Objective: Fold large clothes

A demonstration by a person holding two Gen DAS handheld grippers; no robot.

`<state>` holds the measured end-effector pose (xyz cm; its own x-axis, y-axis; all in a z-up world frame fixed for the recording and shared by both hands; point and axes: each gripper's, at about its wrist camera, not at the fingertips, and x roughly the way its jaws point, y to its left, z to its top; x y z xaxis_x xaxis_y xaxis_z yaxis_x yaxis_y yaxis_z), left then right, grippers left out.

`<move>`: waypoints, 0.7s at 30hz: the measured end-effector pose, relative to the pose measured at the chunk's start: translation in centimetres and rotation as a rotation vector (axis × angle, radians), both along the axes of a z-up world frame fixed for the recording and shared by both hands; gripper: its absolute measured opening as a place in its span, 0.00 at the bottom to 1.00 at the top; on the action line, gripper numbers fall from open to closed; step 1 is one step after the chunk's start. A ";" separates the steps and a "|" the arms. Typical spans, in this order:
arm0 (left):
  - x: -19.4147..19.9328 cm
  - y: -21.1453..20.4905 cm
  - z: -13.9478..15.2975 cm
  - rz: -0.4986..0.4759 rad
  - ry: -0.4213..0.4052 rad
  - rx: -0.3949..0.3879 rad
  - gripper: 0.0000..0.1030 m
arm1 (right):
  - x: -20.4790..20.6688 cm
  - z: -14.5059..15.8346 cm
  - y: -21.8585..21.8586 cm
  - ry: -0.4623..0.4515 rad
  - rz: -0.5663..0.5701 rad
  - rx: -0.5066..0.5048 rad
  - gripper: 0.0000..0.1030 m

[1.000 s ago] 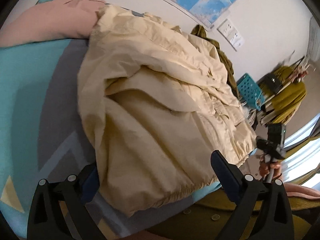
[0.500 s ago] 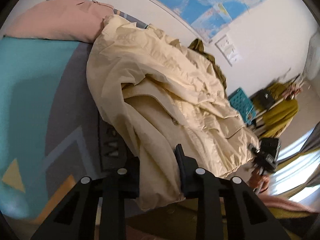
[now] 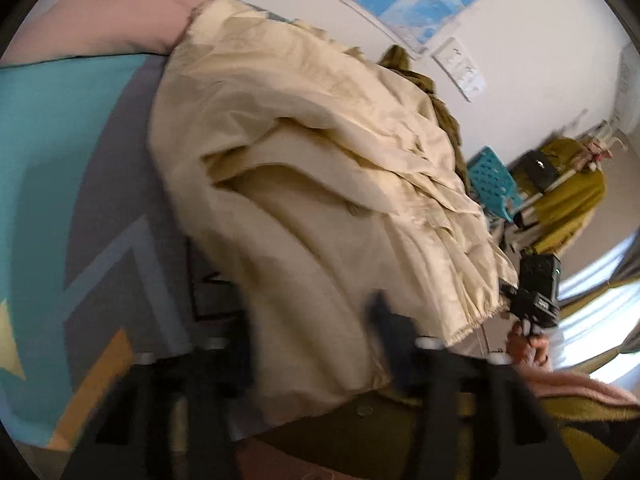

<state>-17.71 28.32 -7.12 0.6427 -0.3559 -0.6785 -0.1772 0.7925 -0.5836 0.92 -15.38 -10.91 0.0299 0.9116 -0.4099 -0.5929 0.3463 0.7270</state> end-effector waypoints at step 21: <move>-2.1 2.5 8.9 0.063 -0.187 -0.067 0.18 | -2.6 10.2 -2.1 -0.146 -0.001 0.269 0.17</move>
<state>-19.76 30.81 1.75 0.7774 -0.3516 -0.5216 -0.1088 0.7415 -0.6620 -1.71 -17.47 -0.69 0.0717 0.9868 -0.1453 -0.6975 0.1537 0.7000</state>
